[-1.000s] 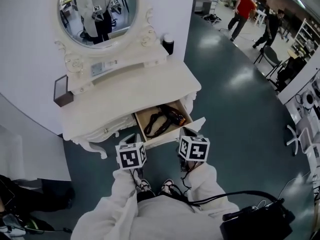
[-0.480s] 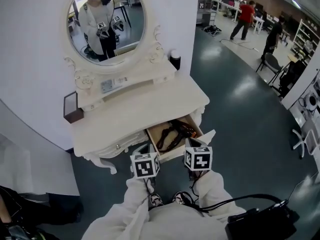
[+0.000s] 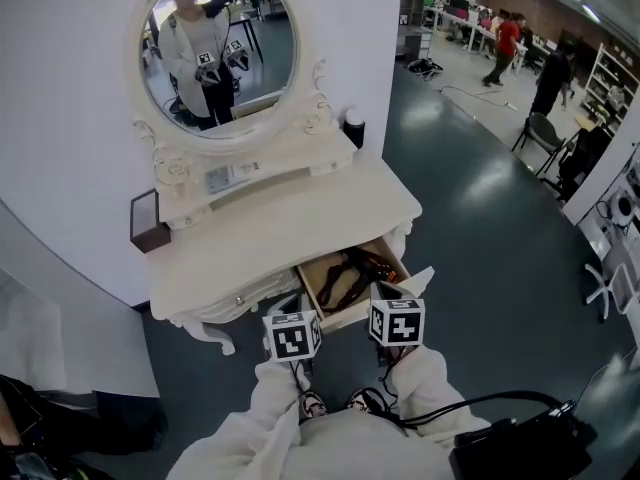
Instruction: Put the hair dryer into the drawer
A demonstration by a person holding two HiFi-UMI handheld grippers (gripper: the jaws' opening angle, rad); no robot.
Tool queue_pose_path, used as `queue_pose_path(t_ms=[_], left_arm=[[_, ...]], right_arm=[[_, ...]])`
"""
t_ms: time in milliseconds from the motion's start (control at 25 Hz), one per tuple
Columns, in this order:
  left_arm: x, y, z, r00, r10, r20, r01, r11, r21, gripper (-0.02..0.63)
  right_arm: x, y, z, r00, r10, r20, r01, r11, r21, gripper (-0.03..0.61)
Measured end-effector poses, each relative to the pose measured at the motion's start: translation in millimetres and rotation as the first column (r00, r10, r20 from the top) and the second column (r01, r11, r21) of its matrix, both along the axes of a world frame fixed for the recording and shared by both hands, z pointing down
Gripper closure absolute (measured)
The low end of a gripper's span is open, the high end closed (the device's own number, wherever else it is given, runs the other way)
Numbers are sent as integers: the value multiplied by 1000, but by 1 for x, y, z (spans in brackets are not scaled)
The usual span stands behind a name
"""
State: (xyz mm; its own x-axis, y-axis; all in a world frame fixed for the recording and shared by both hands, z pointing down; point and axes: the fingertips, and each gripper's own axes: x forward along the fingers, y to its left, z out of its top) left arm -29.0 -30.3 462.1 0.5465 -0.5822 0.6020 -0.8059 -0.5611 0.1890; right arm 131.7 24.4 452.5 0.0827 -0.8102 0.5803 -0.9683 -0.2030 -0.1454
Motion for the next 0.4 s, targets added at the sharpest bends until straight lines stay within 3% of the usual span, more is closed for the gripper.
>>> queue_pose_path(t_ms=[400], left_arm=[[-4,6,13,1000,6,-2,-6,999,-35,607]], right_arm=[[-8,3,11,1000,-1,3,1,1000,-31,518]])
